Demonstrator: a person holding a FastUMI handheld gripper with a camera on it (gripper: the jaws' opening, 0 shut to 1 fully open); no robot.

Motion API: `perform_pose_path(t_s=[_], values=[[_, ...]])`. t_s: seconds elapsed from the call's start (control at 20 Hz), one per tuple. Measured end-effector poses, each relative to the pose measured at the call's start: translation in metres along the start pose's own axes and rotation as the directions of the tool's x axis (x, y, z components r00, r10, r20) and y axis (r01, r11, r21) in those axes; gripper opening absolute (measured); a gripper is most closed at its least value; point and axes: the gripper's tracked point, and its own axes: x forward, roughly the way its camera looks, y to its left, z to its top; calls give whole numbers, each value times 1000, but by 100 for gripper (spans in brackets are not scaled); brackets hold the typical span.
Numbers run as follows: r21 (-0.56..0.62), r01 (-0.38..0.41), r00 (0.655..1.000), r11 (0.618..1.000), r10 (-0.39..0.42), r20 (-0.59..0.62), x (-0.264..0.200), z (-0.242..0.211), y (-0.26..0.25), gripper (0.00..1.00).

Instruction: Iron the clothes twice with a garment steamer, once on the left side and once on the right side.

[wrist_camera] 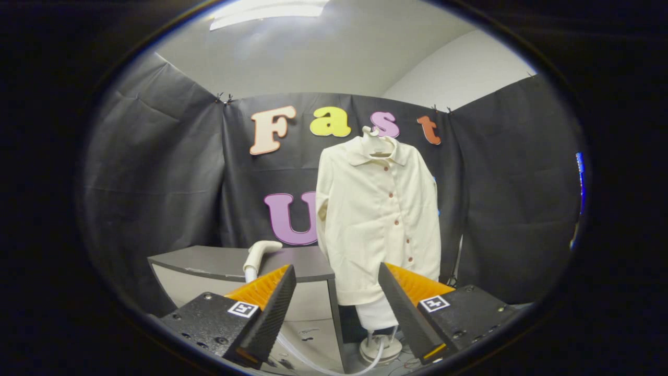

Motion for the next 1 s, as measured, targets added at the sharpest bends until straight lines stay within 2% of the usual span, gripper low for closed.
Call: perform_pose_path(t_s=[0.15, 0.35, 0.55, 0.8, 1.0], values=[[8, -18, 1000, 1000, 18, -14, 13, -2, 10, 96], [103, -125, 992, 987, 127, -11, 42, 6, 53, 96], [137, -197, 973, 971, 211, -96, 90, -5, 93, 96], [151, -215, 952, 965, 241, -189, 155, -31, 128, 96], [193, -217, 911, 957, 269, -313, 196, -54, 155, 97]])
